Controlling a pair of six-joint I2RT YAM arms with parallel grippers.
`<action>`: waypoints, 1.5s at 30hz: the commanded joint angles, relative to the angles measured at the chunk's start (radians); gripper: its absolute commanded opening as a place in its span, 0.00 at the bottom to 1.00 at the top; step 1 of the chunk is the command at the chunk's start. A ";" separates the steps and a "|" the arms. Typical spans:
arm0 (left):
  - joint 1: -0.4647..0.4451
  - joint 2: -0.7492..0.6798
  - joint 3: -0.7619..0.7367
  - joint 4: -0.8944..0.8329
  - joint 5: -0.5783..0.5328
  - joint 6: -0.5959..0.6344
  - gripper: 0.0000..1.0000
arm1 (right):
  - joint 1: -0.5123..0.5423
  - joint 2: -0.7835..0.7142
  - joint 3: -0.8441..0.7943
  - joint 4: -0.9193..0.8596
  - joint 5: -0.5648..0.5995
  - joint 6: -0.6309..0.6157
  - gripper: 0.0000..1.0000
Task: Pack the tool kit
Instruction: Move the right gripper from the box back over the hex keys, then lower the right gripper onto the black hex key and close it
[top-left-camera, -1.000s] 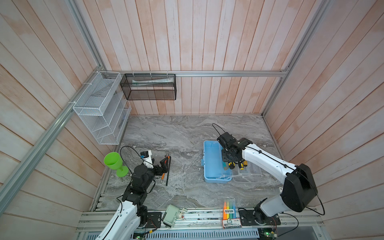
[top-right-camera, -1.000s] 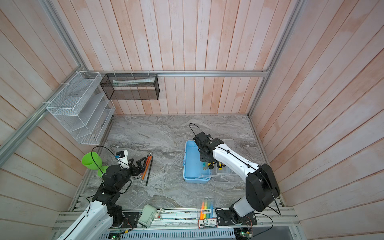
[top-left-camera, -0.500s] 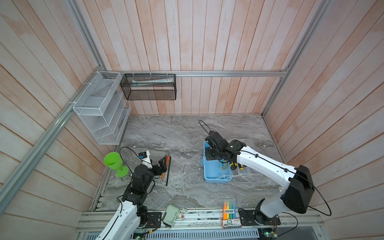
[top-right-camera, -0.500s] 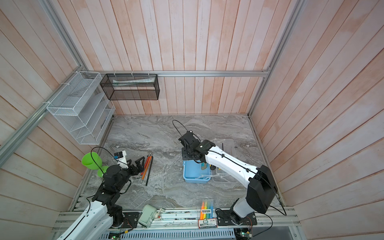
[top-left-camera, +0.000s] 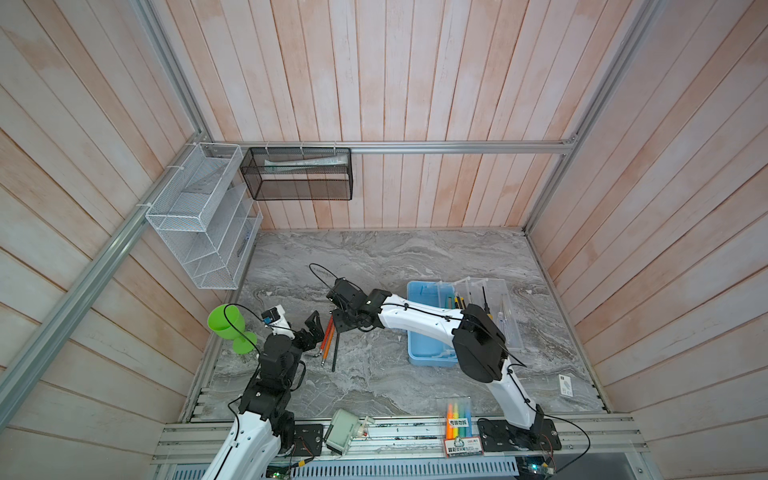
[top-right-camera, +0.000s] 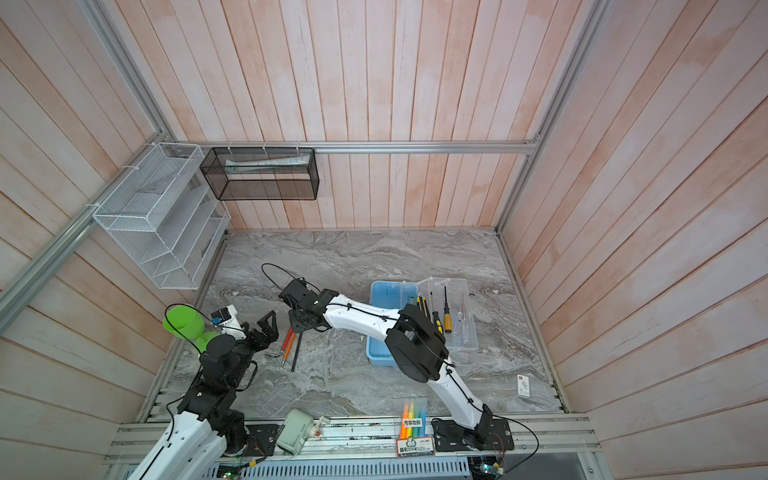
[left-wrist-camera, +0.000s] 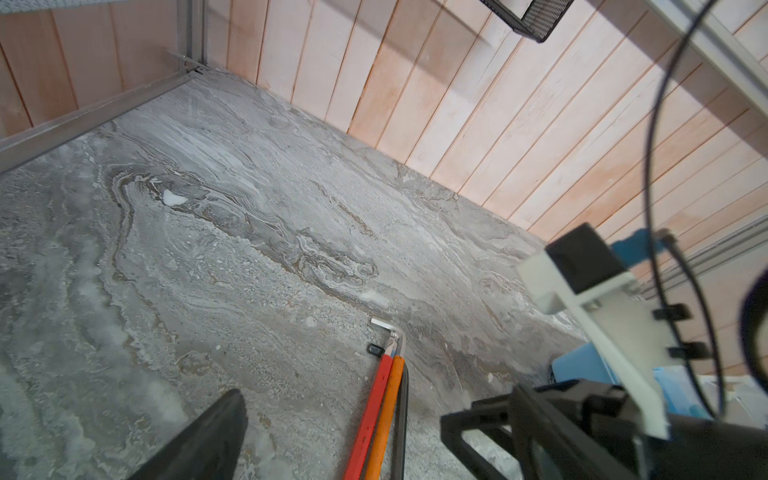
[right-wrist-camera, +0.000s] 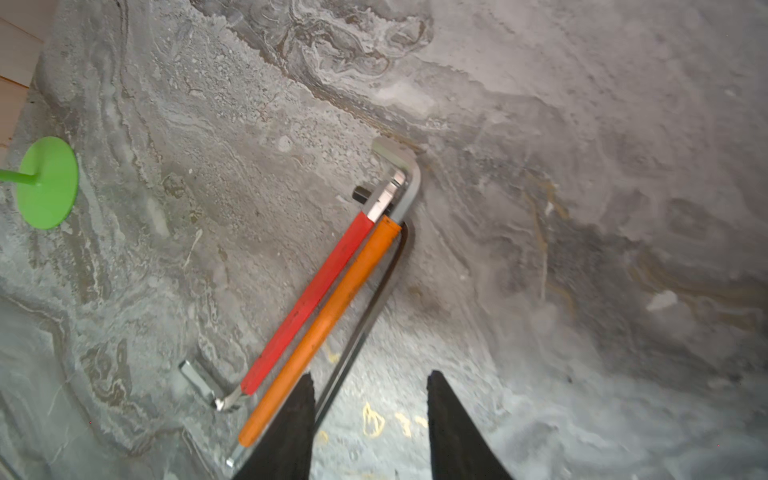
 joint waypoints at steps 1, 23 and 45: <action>0.006 -0.018 -0.010 -0.026 -0.028 -0.013 1.00 | 0.022 0.099 0.177 -0.190 0.063 -0.044 0.41; 0.008 -0.109 -0.027 -0.068 -0.067 -0.030 1.00 | 0.029 0.257 0.335 -0.269 0.040 -0.041 0.36; 0.009 -0.082 -0.025 -0.052 -0.056 -0.026 1.00 | 0.024 0.205 0.161 -0.273 0.057 -0.045 0.31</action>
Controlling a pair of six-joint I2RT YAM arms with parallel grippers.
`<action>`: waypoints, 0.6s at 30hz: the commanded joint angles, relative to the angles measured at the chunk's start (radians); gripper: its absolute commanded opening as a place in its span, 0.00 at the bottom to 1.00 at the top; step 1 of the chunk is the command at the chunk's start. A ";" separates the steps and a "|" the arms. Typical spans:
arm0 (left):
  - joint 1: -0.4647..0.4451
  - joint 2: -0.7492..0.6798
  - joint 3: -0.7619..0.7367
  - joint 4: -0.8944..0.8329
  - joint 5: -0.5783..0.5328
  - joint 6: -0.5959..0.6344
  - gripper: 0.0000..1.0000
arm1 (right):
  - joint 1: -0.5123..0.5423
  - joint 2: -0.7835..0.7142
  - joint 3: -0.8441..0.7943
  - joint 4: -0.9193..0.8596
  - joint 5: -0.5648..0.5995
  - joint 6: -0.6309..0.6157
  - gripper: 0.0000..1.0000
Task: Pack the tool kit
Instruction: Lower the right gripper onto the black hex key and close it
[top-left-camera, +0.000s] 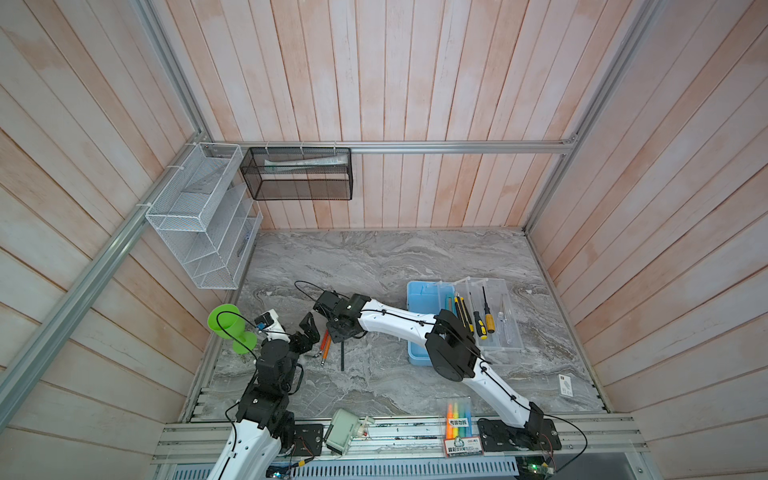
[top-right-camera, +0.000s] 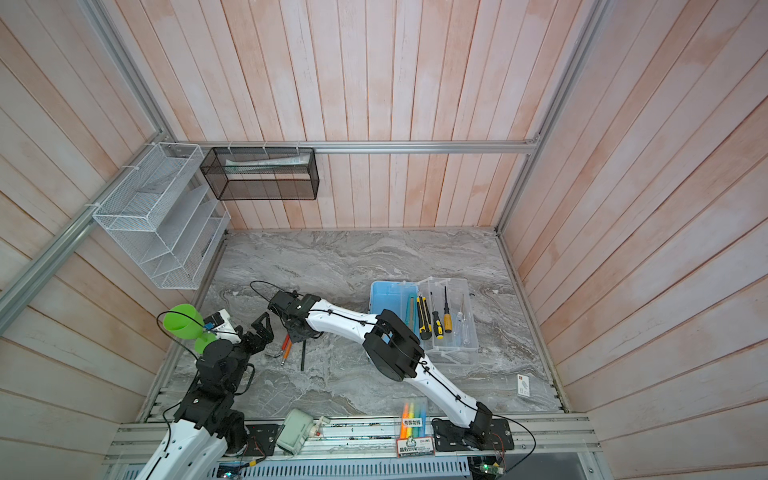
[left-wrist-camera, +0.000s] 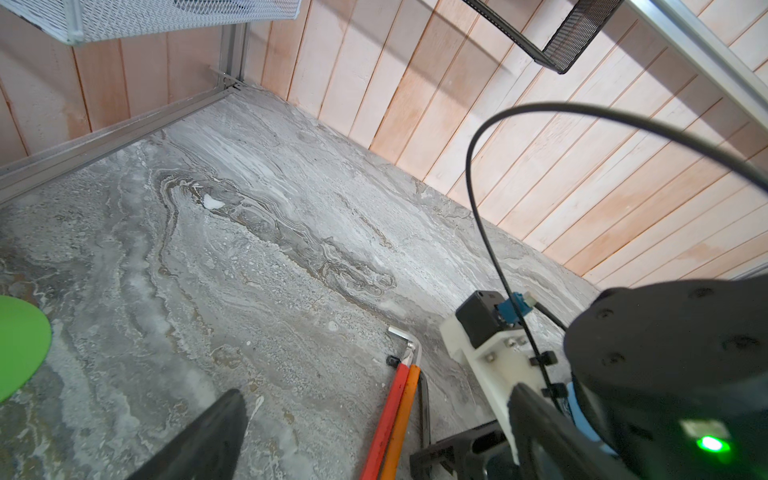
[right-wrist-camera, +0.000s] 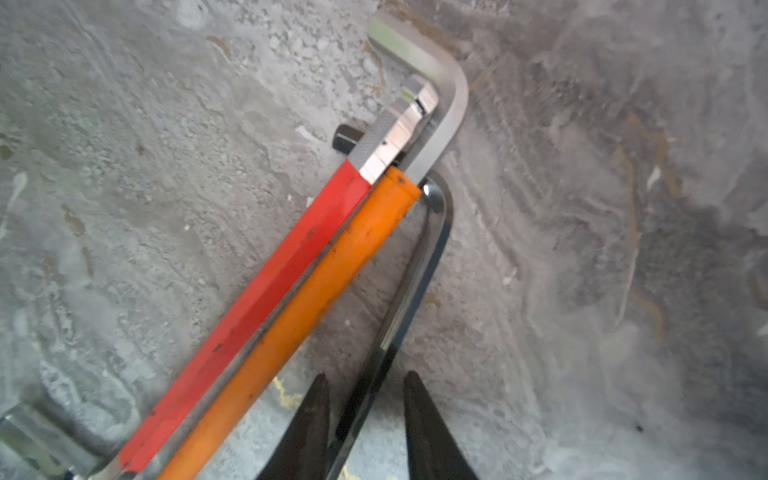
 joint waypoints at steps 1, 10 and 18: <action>0.005 0.004 -0.011 0.012 0.005 0.000 1.00 | -0.005 0.011 -0.038 -0.064 0.023 -0.006 0.31; 0.005 0.015 -0.011 0.020 0.011 0.003 1.00 | -0.039 -0.074 -0.214 0.011 0.016 -0.032 0.18; 0.005 0.017 -0.012 0.024 0.014 0.005 1.00 | -0.050 -0.092 -0.273 0.055 -0.009 -0.020 0.15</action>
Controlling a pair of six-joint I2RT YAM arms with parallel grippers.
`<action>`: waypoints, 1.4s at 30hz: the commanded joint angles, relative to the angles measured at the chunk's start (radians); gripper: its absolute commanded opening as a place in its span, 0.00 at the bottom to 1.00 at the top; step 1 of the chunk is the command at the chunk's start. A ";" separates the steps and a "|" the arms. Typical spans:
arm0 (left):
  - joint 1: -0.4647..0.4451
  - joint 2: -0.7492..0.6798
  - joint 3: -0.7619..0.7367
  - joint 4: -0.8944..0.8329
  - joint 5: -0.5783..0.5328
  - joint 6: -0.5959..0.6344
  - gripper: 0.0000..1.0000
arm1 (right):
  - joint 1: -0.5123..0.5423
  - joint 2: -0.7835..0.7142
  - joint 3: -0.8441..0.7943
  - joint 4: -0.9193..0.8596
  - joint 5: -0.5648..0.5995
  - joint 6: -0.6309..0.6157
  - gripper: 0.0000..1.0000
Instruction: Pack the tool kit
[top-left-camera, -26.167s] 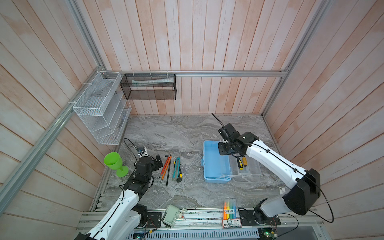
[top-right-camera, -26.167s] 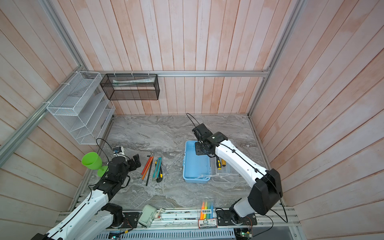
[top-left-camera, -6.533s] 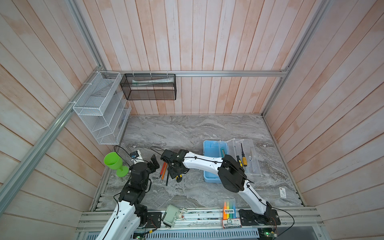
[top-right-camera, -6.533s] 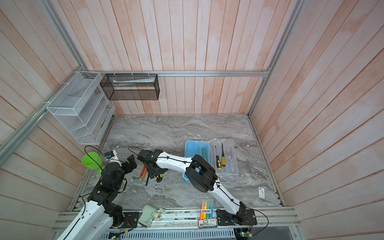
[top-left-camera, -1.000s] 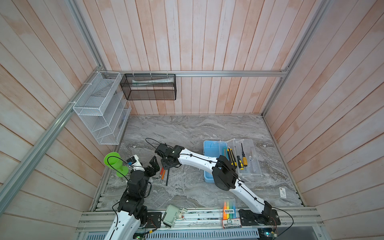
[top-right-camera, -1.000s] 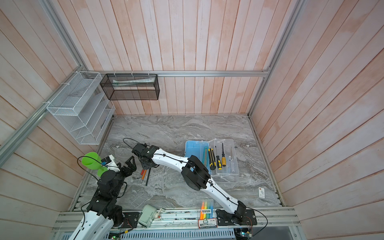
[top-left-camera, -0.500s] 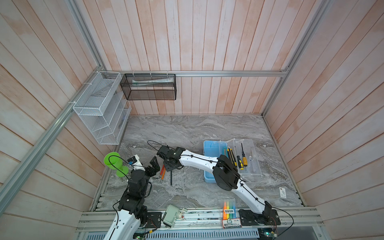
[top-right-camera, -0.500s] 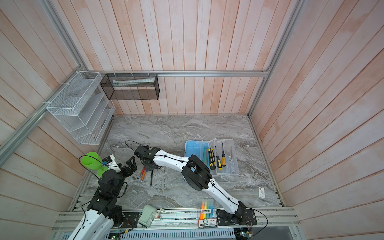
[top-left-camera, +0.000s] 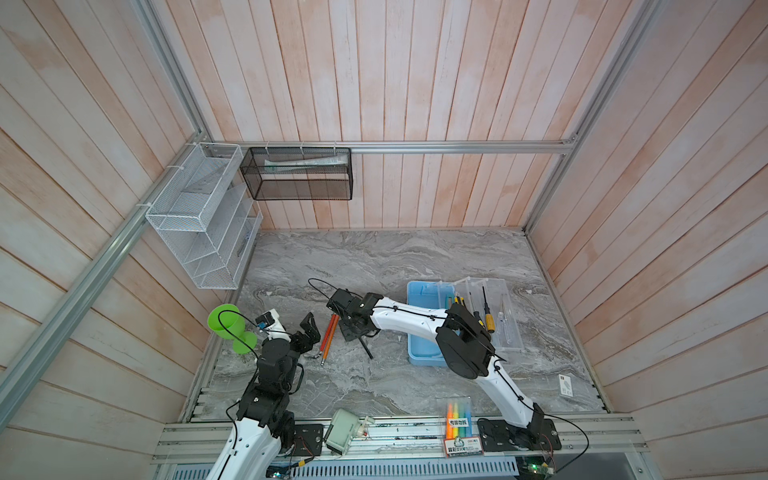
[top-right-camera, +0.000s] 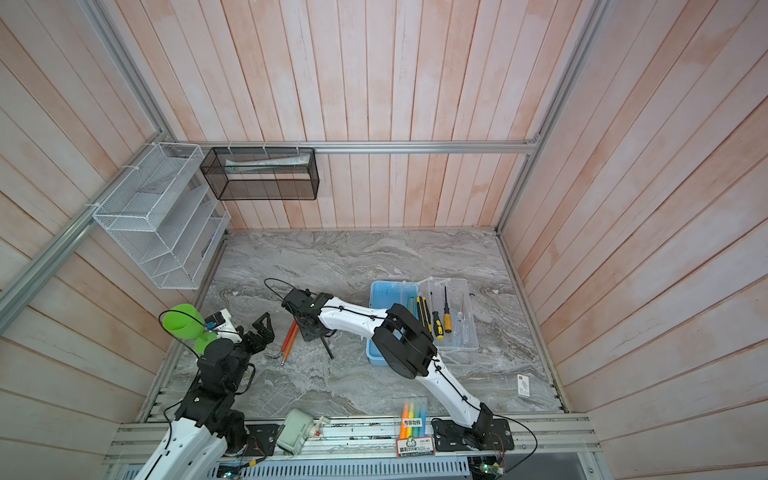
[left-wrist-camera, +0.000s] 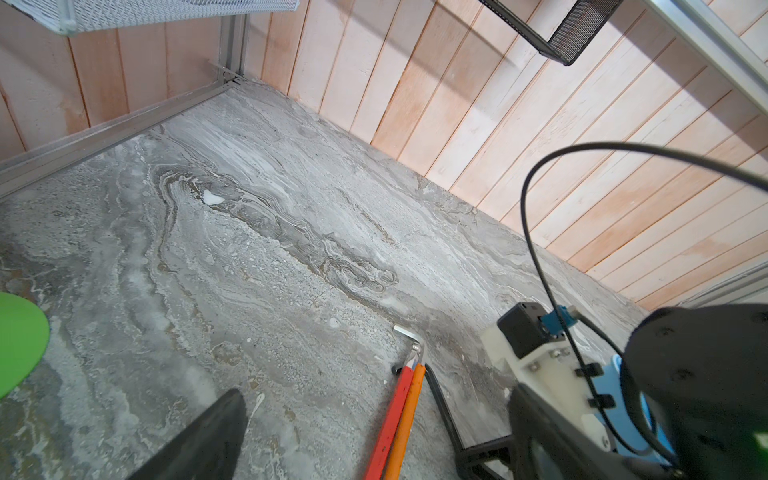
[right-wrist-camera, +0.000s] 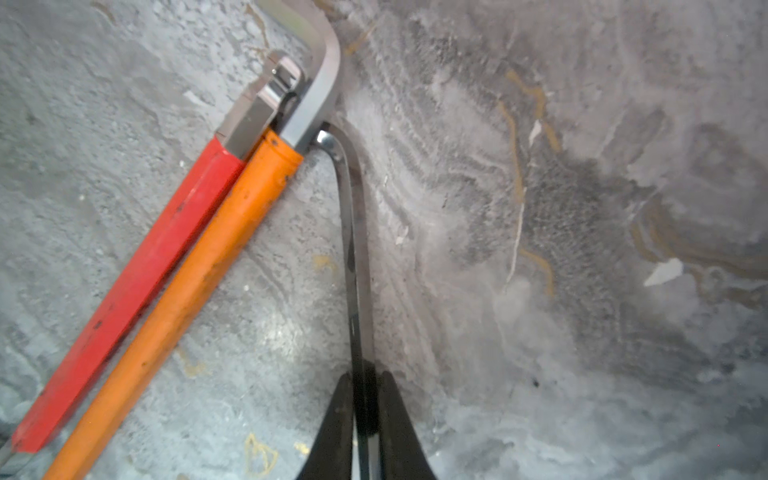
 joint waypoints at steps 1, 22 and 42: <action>0.005 0.002 -0.012 0.015 0.011 0.005 1.00 | -0.006 0.040 -0.037 -0.047 -0.017 0.004 0.15; 0.005 0.003 -0.012 0.018 0.018 0.006 1.00 | -0.047 -0.205 -0.271 0.092 -0.033 0.066 0.00; 0.006 0.004 -0.011 0.020 0.018 0.007 1.00 | -0.082 -0.335 -0.398 0.099 -0.002 0.081 0.00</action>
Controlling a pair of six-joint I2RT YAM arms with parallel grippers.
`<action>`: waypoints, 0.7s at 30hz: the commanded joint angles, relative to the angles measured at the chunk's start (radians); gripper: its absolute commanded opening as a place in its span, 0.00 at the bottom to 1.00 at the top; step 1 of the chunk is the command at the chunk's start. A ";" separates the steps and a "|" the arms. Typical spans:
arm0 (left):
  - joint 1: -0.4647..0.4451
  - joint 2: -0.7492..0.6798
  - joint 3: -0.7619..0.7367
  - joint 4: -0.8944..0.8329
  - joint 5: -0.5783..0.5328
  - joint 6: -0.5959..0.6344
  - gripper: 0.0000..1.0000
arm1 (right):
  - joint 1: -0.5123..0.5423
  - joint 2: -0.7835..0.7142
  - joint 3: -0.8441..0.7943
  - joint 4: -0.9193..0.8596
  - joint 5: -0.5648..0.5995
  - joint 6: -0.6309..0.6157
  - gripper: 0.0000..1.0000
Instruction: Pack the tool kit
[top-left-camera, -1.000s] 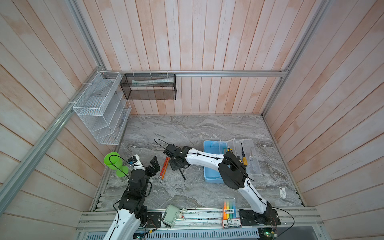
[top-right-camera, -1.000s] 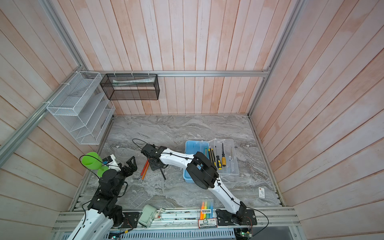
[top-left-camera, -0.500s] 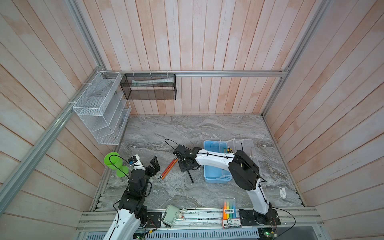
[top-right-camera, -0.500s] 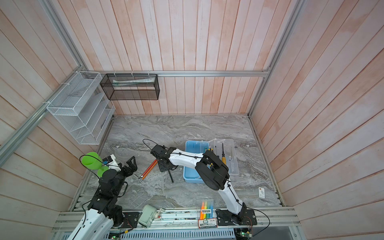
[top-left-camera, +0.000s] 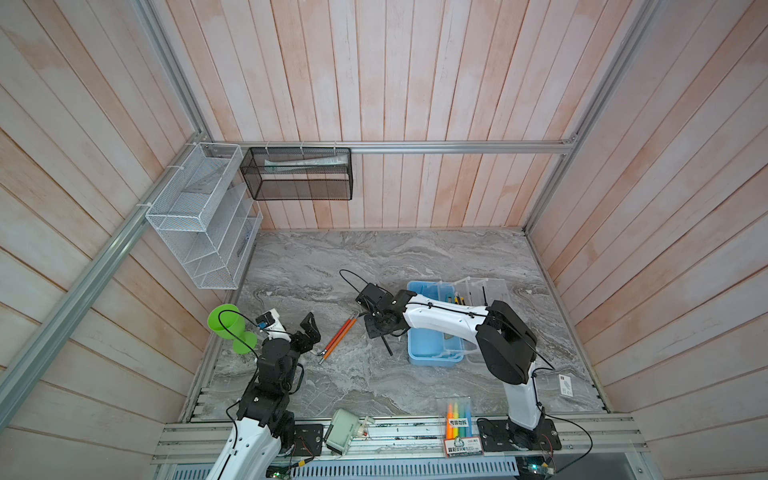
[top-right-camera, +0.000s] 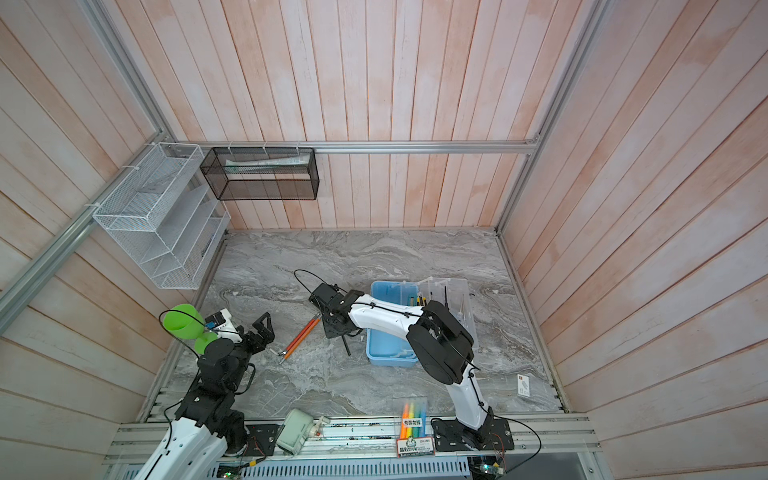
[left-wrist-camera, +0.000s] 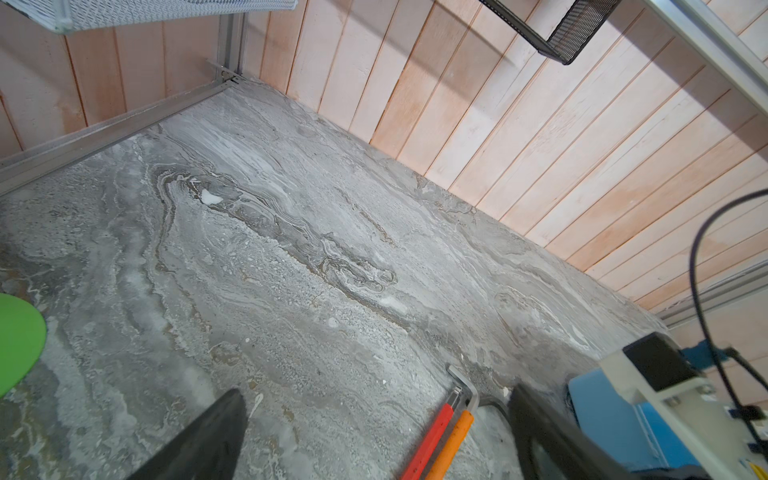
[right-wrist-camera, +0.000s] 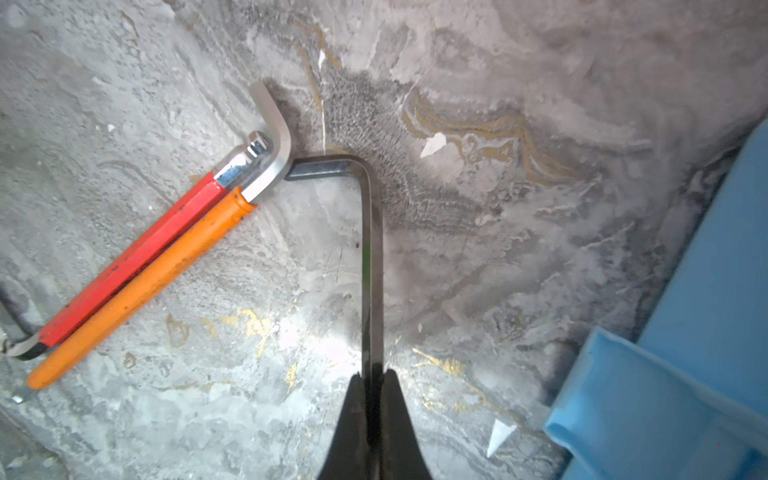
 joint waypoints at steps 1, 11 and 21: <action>0.004 0.000 -0.012 0.016 0.013 0.007 1.00 | -0.003 -0.011 -0.019 0.007 0.012 0.007 0.00; 0.004 0.001 -0.012 0.016 0.013 0.007 1.00 | -0.003 0.039 -0.050 0.036 -0.001 0.023 0.00; 0.004 0.001 -0.013 0.017 0.014 0.007 1.00 | 0.001 0.079 -0.057 0.043 -0.014 0.031 0.00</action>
